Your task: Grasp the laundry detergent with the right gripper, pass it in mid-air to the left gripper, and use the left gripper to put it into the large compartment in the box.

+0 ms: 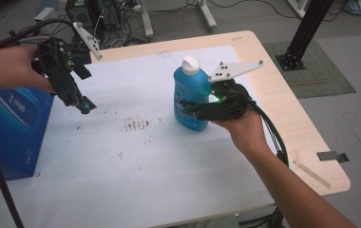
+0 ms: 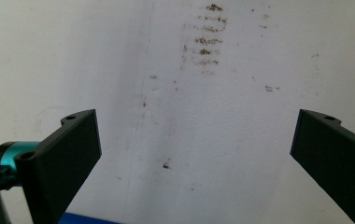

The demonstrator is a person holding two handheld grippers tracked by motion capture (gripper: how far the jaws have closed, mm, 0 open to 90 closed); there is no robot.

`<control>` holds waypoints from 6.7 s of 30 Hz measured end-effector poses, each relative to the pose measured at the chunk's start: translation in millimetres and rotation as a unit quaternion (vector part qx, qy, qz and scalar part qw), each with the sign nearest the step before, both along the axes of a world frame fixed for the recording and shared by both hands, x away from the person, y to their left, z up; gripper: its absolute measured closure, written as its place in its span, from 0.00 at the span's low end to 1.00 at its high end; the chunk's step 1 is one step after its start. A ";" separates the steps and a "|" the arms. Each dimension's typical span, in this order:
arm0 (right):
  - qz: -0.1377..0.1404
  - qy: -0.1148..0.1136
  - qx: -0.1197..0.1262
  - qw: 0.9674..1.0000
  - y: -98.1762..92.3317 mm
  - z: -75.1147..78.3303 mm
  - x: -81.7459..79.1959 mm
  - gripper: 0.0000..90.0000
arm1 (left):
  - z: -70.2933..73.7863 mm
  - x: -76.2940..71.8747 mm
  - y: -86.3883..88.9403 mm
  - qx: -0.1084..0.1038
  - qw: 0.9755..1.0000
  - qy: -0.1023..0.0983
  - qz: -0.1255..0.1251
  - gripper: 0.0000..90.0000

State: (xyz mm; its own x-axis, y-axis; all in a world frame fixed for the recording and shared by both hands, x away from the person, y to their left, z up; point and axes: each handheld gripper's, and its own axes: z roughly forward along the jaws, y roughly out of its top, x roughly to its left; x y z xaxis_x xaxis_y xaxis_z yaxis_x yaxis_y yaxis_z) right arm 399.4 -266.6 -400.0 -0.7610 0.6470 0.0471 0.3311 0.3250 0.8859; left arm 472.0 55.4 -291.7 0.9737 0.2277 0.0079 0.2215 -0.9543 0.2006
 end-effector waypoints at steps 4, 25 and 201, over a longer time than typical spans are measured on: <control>-0.002 -0.002 -0.001 1.000 0.7 0.3 -0.7 0.51 | 0.2 -0.9 -0.9 0.000 1.000 0.000 -0.002 0.02; 0.125 0.000 0.006 0.992 -3.7 45.5 -9.7 0.51 | 35.5 -26.7 -18.2 -0.039 0.998 -0.006 -0.046 0.02; 0.227 0.142 -0.298 0.916 -12.0 137.5 -17.9 0.01 | 172.0 -49.9 36.3 0.002 0.996 0.019 0.093 0.41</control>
State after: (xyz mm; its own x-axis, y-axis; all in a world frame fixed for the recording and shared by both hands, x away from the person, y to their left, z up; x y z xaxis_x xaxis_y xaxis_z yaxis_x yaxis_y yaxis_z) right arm 381.5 -278.5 -262.5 -0.9700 0.2416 0.0256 0.2310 0.8841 0.4063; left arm 422.1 91.7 -119.7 0.9146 0.4035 -0.0258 0.4011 -0.8972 0.1847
